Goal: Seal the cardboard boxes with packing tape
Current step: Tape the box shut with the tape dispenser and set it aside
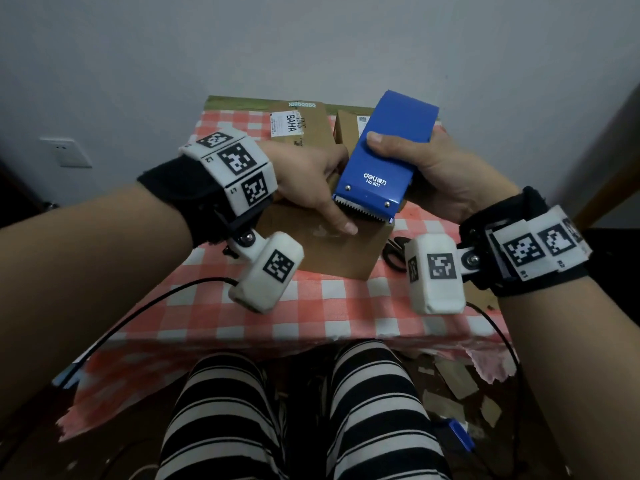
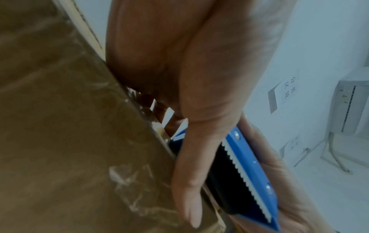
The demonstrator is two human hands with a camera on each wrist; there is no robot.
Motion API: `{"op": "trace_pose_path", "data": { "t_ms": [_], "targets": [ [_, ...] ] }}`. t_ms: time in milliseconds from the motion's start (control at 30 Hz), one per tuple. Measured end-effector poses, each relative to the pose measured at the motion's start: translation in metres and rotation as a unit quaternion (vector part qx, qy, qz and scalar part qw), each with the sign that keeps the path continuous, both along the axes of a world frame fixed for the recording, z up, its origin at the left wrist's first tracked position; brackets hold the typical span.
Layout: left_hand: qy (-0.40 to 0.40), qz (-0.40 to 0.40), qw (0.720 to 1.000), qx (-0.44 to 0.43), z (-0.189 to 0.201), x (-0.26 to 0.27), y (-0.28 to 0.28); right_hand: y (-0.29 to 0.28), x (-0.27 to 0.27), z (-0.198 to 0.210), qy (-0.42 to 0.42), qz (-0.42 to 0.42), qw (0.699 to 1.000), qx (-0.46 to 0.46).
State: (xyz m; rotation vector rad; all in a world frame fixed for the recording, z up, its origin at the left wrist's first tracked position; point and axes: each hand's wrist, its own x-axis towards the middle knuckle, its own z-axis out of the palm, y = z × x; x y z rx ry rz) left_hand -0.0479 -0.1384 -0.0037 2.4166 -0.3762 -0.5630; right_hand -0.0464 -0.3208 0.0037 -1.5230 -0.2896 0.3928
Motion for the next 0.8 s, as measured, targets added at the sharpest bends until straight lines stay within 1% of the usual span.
{"op": "trace_pose_path", "data": {
  "t_ms": [133,200,267,333,400,500,567,800],
  "targets": [
    [0.046,-0.021,0.999,-0.012,0.003,0.004,0.003,0.000,0.001,0.005,-0.012,-0.013,0.998,-0.053],
    [0.047,-0.020,0.999,-0.011,0.005,0.003,0.006,0.000,0.001,0.007,-0.014,-0.013,0.998,-0.062],
    [0.061,-0.008,0.997,-0.041,0.003,0.003,0.010,0.000,0.001,0.009,-0.011,-0.004,0.998,-0.065],
    [0.081,-0.014,0.994,-0.068,-0.001,0.002,0.012,0.001,0.002,0.010,-0.007,0.000,0.998,-0.064],
    [0.084,-0.023,0.994,-0.071,-0.002,0.003,0.012,0.002,0.003,0.010,0.006,-0.012,0.999,-0.044],
    [0.080,-0.006,0.995,-0.065,-0.001,0.002,0.010,0.004,0.006,0.009,0.052,-0.037,0.998,0.017],
    [0.084,-0.004,0.995,-0.062,-0.001,0.001,0.009,0.004,0.006,0.008,0.070,-0.050,0.995,0.041],
    [0.093,0.007,0.996,-0.015,0.008,-0.001,0.006,0.003,0.004,0.006,0.054,-0.069,0.995,0.056]
  ]
}}
